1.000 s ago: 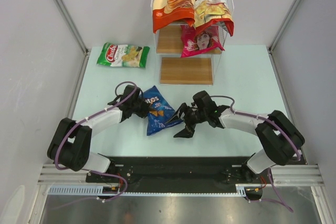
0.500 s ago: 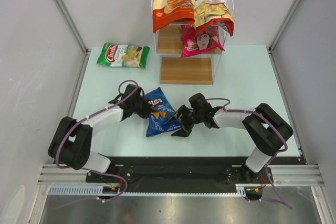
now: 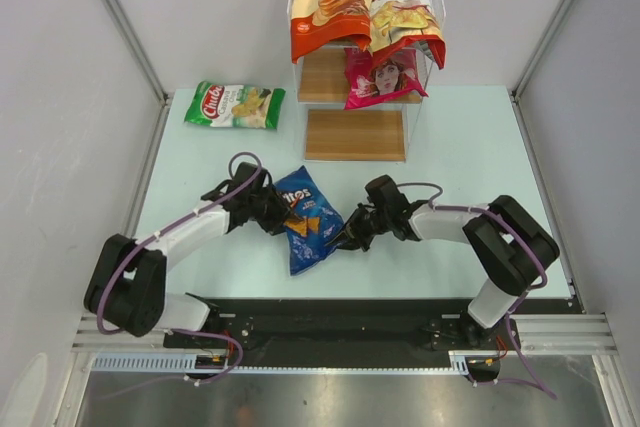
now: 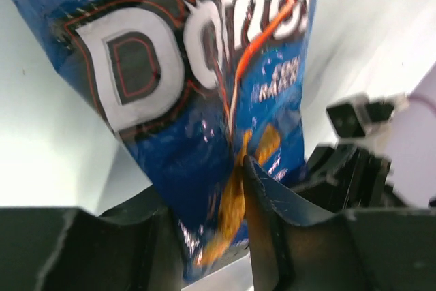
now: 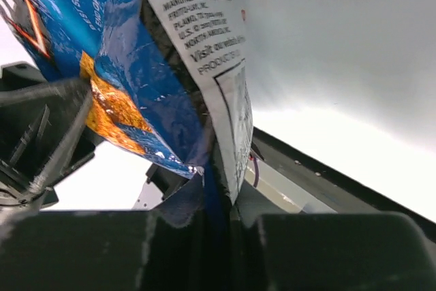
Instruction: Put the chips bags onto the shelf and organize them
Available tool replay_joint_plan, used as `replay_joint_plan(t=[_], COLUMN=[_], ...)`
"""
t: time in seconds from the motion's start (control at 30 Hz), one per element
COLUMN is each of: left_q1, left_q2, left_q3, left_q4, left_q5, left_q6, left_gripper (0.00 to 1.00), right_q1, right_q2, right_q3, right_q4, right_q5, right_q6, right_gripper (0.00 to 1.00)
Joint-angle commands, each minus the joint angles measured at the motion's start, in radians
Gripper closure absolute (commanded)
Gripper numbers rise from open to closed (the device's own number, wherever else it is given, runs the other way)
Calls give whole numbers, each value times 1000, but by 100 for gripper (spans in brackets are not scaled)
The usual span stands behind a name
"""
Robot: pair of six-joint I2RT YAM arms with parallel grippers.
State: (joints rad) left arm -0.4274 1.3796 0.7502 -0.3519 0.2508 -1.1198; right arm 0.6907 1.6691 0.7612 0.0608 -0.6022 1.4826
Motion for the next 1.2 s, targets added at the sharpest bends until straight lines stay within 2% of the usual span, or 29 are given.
replay_joint_plan(t=[0.0, 0.1, 0.2, 0.27, 0.3, 0.37, 0.4, 0.5, 0.73, 1.0, 1.17], left_q1=[-13, -31, -56, -69, -82, -94, -105, -116, -116, -116, -116], left_q2=[-94, -116, -100, -85, -70, -54, -47, -50, -79, -83, -77], left_q3=[-47, -103, -140, -153, -152, -141, -138, -135, -161, -156, -180], left_q4=[16, 88, 138, 157, 157, 151, 149, 157, 244, 255, 266], left_q5=[73, 122, 160, 179, 179, 176, 174, 185, 267, 312, 350], left_q6=[100, 130, 138, 130, 129, 127, 127, 124, 52, 35, 41], left_gripper=[59, 56, 57, 62, 74, 88, 97, 100, 100, 99, 100], right_q1=[-48, -89, -102, -106, -106, -93, -85, -45, 35, 76, 67], right_q2=[-49, -45, -22, -14, -22, -38, -60, -86, -60, -71, -25], right_q3=[15, 26, 44, 58, 59, 64, 66, 69, 67, 66, 64], right_q4=[-56, -116, -148, -154, -148, -131, -131, -125, -32, 20, 102], right_q5=[-57, -90, -111, -119, -120, -91, -73, 13, 175, 356, 360], right_q6=[-129, -203, -261, -281, -280, -277, -274, -256, -202, -183, -179], right_gripper=[88, 87, 87, 72, 59, 35, 33, 22, 20, 21, 22])
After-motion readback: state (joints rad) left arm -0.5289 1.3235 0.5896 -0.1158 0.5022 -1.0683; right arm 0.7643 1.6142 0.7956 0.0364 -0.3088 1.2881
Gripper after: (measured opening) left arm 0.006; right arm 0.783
